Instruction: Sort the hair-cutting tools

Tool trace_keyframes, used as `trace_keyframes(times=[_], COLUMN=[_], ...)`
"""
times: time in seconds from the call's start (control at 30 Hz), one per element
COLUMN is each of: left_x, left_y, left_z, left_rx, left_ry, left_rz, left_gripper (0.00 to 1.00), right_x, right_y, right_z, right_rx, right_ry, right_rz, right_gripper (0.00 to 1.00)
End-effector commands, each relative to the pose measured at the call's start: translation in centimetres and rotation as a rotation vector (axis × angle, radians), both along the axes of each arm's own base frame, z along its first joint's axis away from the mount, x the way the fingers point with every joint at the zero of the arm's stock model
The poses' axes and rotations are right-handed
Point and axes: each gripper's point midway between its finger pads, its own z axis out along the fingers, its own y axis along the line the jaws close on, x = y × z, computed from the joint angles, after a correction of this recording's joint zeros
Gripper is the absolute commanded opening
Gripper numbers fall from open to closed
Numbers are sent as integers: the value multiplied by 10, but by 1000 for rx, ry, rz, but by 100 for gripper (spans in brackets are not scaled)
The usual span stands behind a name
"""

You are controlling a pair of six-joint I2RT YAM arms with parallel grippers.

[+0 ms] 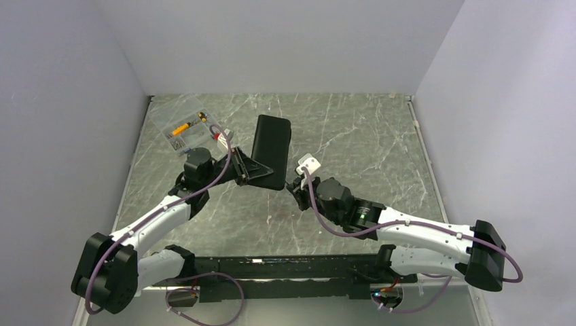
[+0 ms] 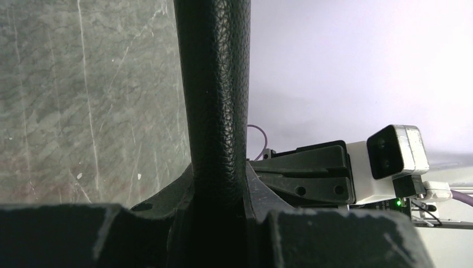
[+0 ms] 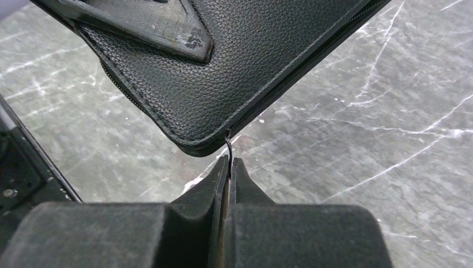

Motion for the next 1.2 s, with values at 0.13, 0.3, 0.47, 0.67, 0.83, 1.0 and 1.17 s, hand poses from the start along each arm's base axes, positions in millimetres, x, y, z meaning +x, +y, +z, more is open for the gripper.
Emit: trace_keyframes(times=[0.13,0.3,0.47,0.67,0.83,1.0,1.17], left_x=[-29,-42,-55,-67,-74,-81,-89], left_y=[-5,-12,-19,-23,-21,-18,-15], left_z=[7,2,-5,-12,-16,-21,-26], left_rx=[30,43,57,71,77,91,102], left_ry=[-119,-124,-128,-123,-123,-122,-129], left_rz=[-157,-210,-269,-318,-343,-360,-378], left_gripper=[0,0,0,0,0,0,0], right_x=[24,30,35,42,47,51,55], right_y=[-33,-44,-54,-67,-80,-92,-101], right_z=[32,33,37,41,42,43,43], right_rx=[-58,-63,-42,-37,-35,-22,-15], right_ry=[-138,-146,-154,-163,-159,-152,-151], right_rz=[-145,-215,-284,-369,-432,-476,-496], right_gripper=[0,0,0,0,0,0,0])
